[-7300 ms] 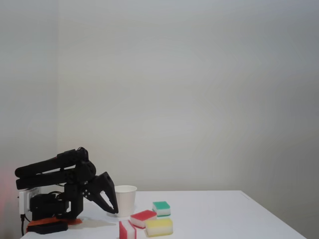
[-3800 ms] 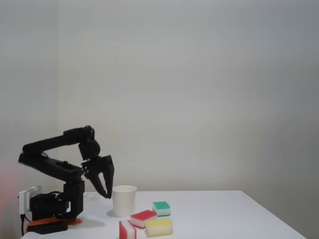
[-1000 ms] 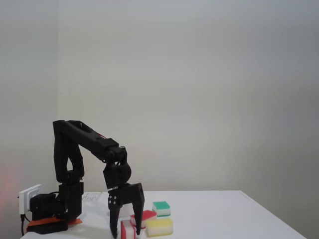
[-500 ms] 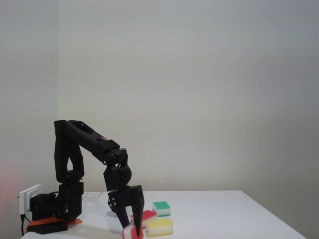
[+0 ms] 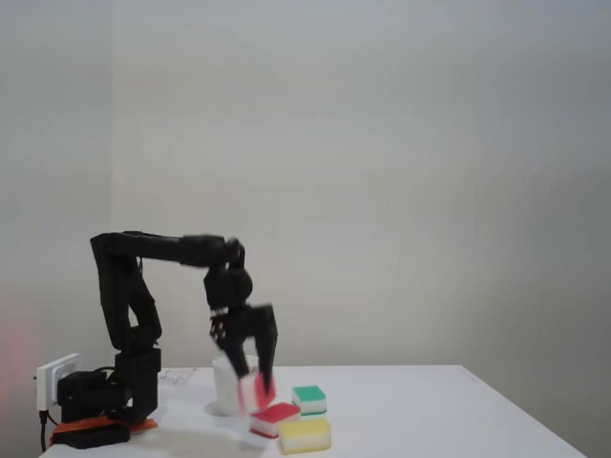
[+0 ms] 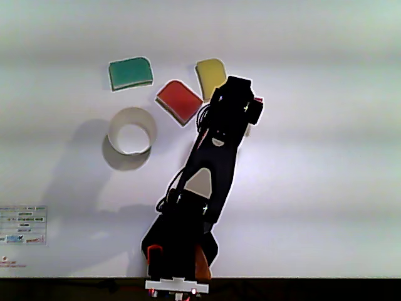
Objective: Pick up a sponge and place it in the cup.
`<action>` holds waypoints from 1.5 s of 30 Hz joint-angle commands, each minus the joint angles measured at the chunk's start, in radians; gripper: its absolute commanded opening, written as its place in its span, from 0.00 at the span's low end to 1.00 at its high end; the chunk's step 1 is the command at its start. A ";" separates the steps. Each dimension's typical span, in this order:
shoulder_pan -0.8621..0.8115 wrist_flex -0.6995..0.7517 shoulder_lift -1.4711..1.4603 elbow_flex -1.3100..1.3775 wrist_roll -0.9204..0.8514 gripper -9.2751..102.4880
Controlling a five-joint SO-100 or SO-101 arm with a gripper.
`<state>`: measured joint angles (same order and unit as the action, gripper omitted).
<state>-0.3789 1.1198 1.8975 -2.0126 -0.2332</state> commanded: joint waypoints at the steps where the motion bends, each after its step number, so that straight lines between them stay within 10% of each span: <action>1: 0.046 0.086 0.083 0.107 0.025 0.08; 26: 0.686 0.202 0.393 0.063 0.310 0.08; 45: 0.848 0.163 0.508 -0.202 0.457 0.09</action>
<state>0.4418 1.2839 2.3761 -2.2074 0.1963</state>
